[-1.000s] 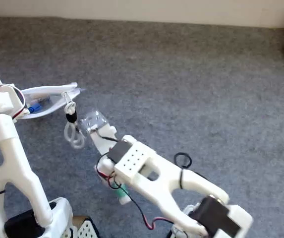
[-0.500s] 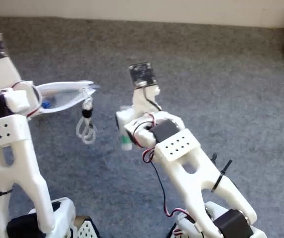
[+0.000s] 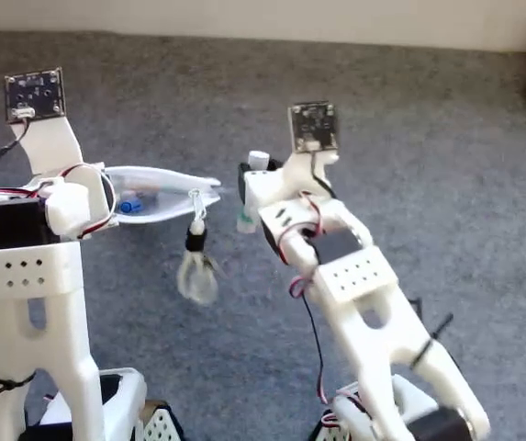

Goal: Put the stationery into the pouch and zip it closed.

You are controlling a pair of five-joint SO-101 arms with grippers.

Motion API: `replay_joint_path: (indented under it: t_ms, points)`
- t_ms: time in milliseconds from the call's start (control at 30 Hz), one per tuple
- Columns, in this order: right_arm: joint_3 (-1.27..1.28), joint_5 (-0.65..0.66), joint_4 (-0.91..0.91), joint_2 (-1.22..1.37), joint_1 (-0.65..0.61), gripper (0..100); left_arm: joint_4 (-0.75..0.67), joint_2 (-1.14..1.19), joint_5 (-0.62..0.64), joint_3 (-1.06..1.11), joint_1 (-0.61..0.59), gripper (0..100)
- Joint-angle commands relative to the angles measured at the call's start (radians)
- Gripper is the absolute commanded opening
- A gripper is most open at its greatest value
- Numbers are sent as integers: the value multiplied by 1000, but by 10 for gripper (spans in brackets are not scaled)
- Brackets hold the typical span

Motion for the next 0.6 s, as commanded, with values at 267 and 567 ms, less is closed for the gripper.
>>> replay_joint_path:
  t_ms: [267,567]
  points:
    - [183,5,-33,-613,10,5,-35,-44,6,21,24,8]
    - [189,12,-257,-776,-84,5,-35,-44,6,21,24,8]
